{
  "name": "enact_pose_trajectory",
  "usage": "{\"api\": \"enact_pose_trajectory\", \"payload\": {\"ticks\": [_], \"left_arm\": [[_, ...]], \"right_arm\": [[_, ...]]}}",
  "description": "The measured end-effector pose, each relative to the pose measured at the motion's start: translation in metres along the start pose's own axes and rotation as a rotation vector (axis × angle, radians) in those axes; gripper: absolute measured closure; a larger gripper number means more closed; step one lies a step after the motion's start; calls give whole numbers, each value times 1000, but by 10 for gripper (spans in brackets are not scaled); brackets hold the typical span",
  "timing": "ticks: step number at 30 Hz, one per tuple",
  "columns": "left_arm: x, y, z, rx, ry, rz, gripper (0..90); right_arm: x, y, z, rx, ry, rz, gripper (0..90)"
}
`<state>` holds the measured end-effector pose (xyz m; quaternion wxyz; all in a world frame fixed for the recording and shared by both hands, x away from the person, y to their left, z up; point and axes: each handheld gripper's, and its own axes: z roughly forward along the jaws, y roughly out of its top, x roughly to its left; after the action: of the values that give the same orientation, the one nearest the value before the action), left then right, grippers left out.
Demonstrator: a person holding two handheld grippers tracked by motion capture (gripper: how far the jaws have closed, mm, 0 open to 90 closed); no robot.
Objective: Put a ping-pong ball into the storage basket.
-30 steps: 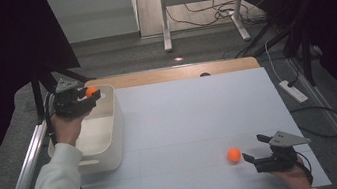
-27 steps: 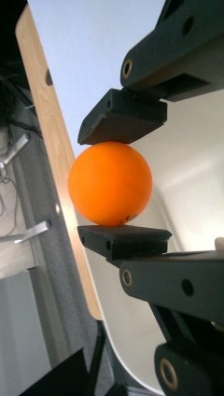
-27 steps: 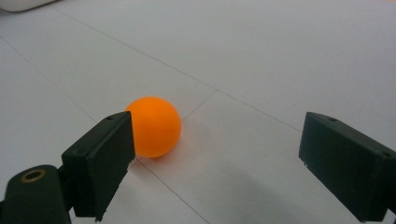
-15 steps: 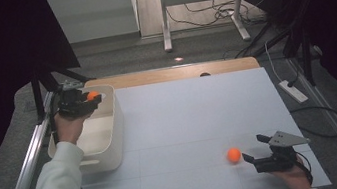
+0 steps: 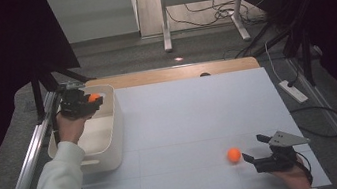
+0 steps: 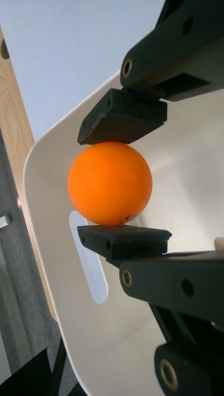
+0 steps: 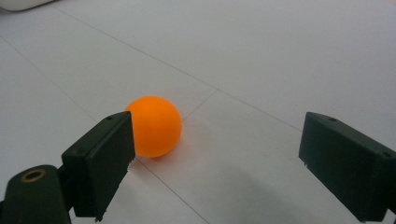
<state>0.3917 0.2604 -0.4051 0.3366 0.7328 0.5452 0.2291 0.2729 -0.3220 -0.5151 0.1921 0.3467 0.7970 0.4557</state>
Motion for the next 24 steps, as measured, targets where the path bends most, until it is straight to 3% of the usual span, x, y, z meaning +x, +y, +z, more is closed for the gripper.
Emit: {"api": "enact_pose_trajectory", "payload": {"ticks": [13, 18, 24], "left_arm": [[0, 0, -5, -19, -4, 1, 500], [-7, 3, -9, -45, -16, 8, 266], [-14, 7, -15, -84, -45, 16, 183]], "right_arm": [[-1, 0, -1, -3, -1, 2, 102], [0, 0, 0, 0, -2, -1, 102], [0, 0, 0, 2, 1, -3, 102]]}}
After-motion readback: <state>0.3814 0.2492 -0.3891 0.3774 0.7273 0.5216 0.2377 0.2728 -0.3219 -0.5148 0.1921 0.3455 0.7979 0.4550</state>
